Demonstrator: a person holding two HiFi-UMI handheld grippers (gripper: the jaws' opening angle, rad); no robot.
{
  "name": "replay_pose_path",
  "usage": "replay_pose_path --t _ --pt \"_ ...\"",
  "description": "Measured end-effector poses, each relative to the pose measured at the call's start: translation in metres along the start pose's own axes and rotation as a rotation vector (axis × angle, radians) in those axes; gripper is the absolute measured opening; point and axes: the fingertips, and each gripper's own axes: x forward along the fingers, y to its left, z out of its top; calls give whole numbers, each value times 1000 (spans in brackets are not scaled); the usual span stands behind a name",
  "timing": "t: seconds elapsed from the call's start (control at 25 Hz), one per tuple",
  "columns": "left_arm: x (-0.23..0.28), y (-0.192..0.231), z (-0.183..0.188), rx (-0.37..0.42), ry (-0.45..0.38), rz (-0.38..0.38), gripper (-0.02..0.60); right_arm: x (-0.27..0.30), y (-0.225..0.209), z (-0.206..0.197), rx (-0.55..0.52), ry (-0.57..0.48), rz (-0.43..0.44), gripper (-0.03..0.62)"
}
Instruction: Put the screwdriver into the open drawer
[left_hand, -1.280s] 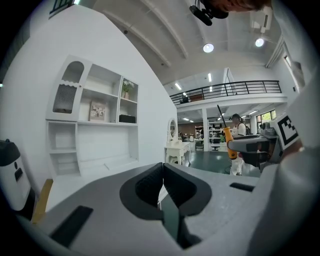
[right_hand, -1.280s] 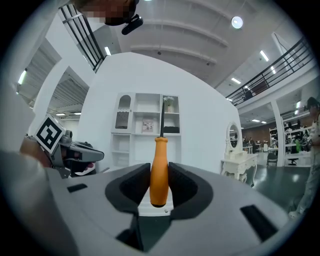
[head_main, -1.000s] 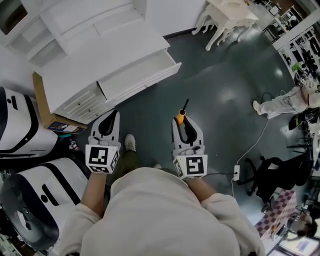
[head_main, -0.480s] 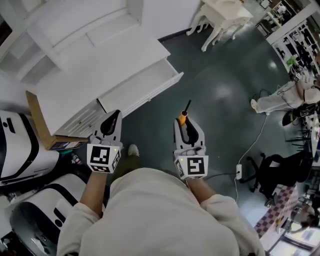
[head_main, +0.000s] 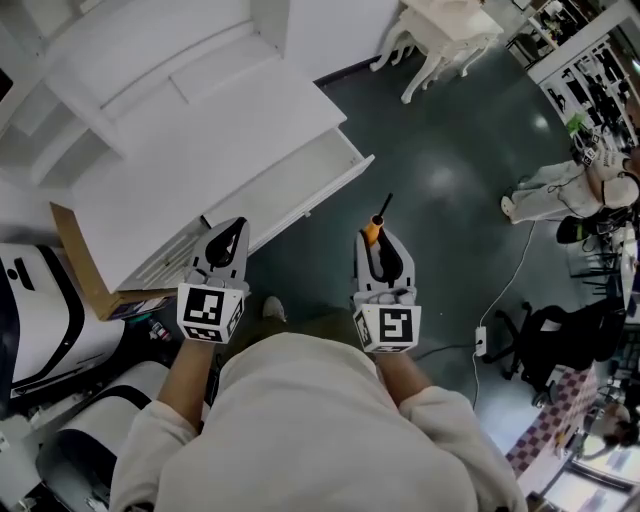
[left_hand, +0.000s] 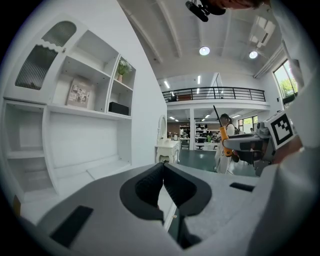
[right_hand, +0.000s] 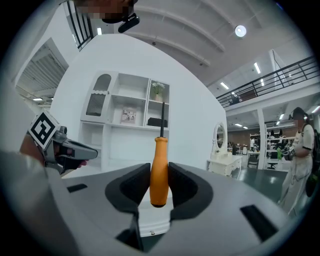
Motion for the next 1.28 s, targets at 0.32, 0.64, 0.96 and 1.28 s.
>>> replay_pose_path --t 0.32,0.64,0.96,1.28 --pt "29 11 -4 -1 20 9 6 42 -17 -16 -13 34 22 118" --pt "61 21 -4 1 40 80 6 106 -41 -40 -95 73 137 118" --pt "90 34 -10 -31 72 134 6 172 -47 -54 -302 76 286 118" --pt "104 37 -15 -51 87 163 6 210 -37 -83 -488 94 422 118"
